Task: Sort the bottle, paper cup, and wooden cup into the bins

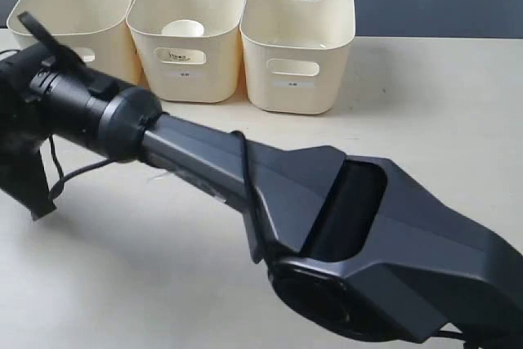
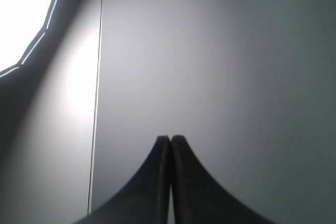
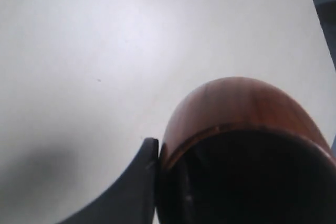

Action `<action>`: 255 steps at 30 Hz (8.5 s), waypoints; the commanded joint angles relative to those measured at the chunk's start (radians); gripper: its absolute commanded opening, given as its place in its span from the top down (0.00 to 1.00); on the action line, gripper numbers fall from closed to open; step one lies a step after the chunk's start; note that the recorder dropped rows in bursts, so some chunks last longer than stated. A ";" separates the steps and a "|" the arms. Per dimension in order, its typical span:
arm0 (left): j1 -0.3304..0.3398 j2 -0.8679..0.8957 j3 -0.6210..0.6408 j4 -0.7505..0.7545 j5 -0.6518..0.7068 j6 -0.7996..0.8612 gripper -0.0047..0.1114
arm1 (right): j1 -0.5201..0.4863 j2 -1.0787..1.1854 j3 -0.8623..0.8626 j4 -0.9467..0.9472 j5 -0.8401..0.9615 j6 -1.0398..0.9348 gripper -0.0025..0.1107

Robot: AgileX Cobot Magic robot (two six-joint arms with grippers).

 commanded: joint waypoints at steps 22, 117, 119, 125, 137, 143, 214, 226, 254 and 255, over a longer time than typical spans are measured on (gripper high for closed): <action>-0.006 -0.005 0.000 -0.003 0.003 -0.002 0.96 | -0.142 -0.319 -0.001 -0.740 0.229 0.831 0.98; -0.006 -0.005 0.000 0.006 0.010 -0.002 0.96 | -0.752 -0.420 0.805 -0.356 -0.677 1.129 0.98; -0.006 -0.005 0.000 0.006 0.010 -0.002 0.96 | -0.752 -0.420 0.805 -0.340 -0.681 1.129 0.98; -0.006 -0.005 0.000 0.006 0.010 -0.002 0.96 | -0.743 -0.420 0.805 -0.281 -0.681 1.119 0.88; -0.006 -0.005 0.000 0.006 0.010 -0.002 0.96 | -0.739 -0.426 0.805 -0.213 -0.662 1.092 0.44; -0.006 -0.005 0.000 0.006 0.010 -0.002 0.96 | -0.739 -0.495 0.829 -0.213 -0.610 1.070 0.48; -0.006 -0.005 0.000 0.006 0.010 -0.002 0.96 | -1.270 -2.644 2.614 0.804 -0.644 1.003 0.98; -0.006 -0.005 0.000 0.006 0.010 -0.002 0.96 | -1.270 -2.647 2.614 0.672 -0.618 0.999 0.98; -0.006 -0.005 0.000 0.006 0.010 -0.002 0.96 | -1.270 -2.647 2.614 0.327 -0.645 0.999 0.98; -0.006 -0.005 0.000 0.006 0.010 -0.002 0.96 | -1.270 -2.647 2.614 0.327 -0.645 0.999 0.98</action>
